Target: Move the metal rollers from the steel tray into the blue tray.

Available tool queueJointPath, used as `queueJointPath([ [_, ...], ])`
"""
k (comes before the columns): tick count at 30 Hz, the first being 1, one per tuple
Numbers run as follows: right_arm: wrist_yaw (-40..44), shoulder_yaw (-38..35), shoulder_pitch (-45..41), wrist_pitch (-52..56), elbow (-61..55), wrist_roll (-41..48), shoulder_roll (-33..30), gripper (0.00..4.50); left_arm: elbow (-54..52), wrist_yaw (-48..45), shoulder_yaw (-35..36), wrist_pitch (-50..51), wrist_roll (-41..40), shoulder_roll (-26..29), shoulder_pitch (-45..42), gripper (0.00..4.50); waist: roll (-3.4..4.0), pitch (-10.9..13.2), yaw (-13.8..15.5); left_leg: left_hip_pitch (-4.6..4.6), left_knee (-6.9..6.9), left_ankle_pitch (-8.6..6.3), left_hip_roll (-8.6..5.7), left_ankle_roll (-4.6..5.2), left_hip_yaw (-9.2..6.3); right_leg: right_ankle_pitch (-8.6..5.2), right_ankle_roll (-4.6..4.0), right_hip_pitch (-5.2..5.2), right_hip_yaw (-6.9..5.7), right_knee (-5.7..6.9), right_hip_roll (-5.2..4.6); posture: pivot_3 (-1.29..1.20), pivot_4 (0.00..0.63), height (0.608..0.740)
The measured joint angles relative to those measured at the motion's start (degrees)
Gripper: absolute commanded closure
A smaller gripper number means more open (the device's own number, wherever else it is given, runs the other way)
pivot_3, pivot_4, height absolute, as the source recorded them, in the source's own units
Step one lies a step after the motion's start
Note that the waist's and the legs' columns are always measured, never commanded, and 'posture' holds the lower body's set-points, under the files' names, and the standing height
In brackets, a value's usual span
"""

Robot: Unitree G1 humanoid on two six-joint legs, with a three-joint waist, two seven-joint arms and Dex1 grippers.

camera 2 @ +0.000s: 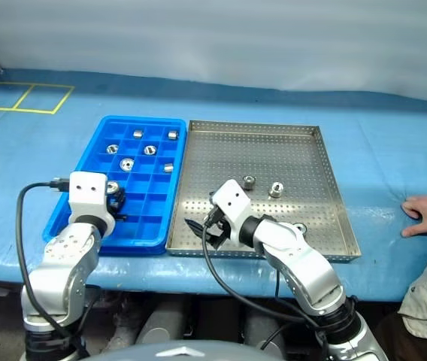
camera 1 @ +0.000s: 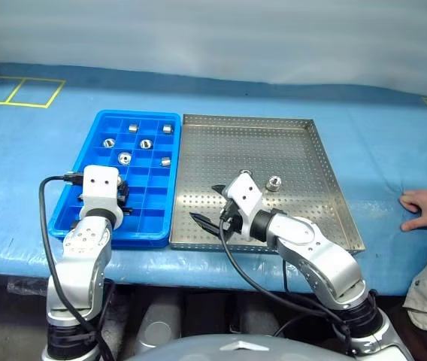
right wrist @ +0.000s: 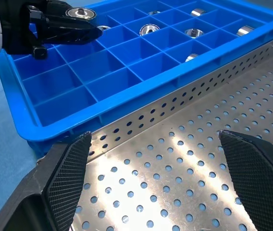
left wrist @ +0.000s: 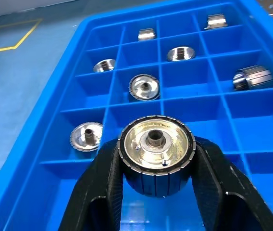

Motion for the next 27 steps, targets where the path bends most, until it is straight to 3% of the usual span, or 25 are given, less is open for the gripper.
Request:
queueJointPath([
  [4, 0.09, -0.06, 0.09, 0.00, -0.01, -0.43, 0.16, 0.00, 0.01, 0.30, 1.31, 0.83, 0.29, -0.73, 0.59, 2.81, 0.00, 0.00, 0.05, -0.02, -0.01, 0.00, 0.00, 0.00, -0.02, -0.01, -0.02, -0.02, -0.04, -0.01, -0.03, 0.24, 0.150, 0.740],
  [12, -0.96, -0.23, 1.72, 0.34, -0.70, -0.56, 0.62, 0.00, 0.26, -0.54, 1.53, 2.68, 0.11, -1.46, -1.95, 0.17, 0.00, 0.01, 0.00, -0.04, 0.00, 0.00, 0.01, -0.01, -0.04, -0.02, -0.03, -0.02, -0.09, -0.01, -0.04, 0.19, 0.150, 0.740],
  [19, -3.66, -3.30, 4.85, 1.36, -4.02, -0.57, 0.26, 0.00, 4.40, -7.46, -0.97, 1.03, -4.46, -0.12, -13.31, 0.17, 0.00, 0.00, -0.60, -0.06, 0.01, 0.00, -0.04, 0.00, -0.02, -0.01, -0.03, 0.00, -0.08, -0.06, -0.04, 0.09, 0.150, 0.740],
  [27, -8.06, -9.22, 11.51, 3.25, -9.01, -1.06, -0.47, 0.00, 23.56, -13.41, -4.01, -4.51, -10.00, -4.61, -30.11, 0.17, -0.03, 0.02, -3.13, -0.11, 0.01, 0.00, -0.06, 0.01, -0.02, 0.00, 0.01, -0.01, -0.05, -0.09, 0.04, -0.04, 0.150, 0.740],
])
